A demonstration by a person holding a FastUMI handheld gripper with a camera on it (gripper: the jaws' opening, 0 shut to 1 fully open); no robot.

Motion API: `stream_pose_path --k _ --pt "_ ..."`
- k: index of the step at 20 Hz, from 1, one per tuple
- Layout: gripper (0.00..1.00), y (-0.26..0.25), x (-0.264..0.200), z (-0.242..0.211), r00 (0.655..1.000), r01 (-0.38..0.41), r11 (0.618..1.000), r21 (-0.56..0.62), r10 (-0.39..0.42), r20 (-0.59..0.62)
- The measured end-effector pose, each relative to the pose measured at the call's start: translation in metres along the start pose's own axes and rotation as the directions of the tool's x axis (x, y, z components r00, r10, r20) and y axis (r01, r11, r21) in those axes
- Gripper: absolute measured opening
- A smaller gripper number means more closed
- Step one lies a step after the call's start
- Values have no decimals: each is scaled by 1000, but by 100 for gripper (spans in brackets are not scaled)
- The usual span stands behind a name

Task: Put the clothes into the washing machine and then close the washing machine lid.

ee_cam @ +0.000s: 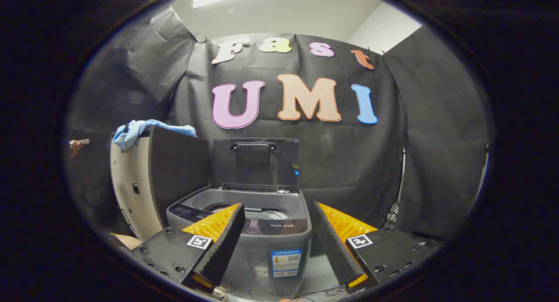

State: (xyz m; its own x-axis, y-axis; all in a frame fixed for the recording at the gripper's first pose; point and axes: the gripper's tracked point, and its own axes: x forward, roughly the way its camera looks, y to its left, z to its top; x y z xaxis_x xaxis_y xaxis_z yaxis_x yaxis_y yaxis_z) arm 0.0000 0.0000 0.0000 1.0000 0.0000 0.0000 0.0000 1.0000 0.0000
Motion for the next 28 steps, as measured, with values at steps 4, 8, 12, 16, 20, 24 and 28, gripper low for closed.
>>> stream_pose_path --k 4,8,12,16,20,24,28 --pt "97 0 -30 -13 999 5 1000 20 -4 -45" --pt "97 6 -44 -24 997 -8 1000 14 9 -77" --pt "97 10 -53 -37 993 -22 999 34 26 -114" --pt "97 11 -54 -36 994 -23 999 36 26 -109" --pt "97 11 -53 -35 994 -29 999 34 32 -101" --pt "97 11 -53 -35 994 -27 999 34 30 -102" --pt "97 10 -52 -36 994 -25 999 38 29 -104"
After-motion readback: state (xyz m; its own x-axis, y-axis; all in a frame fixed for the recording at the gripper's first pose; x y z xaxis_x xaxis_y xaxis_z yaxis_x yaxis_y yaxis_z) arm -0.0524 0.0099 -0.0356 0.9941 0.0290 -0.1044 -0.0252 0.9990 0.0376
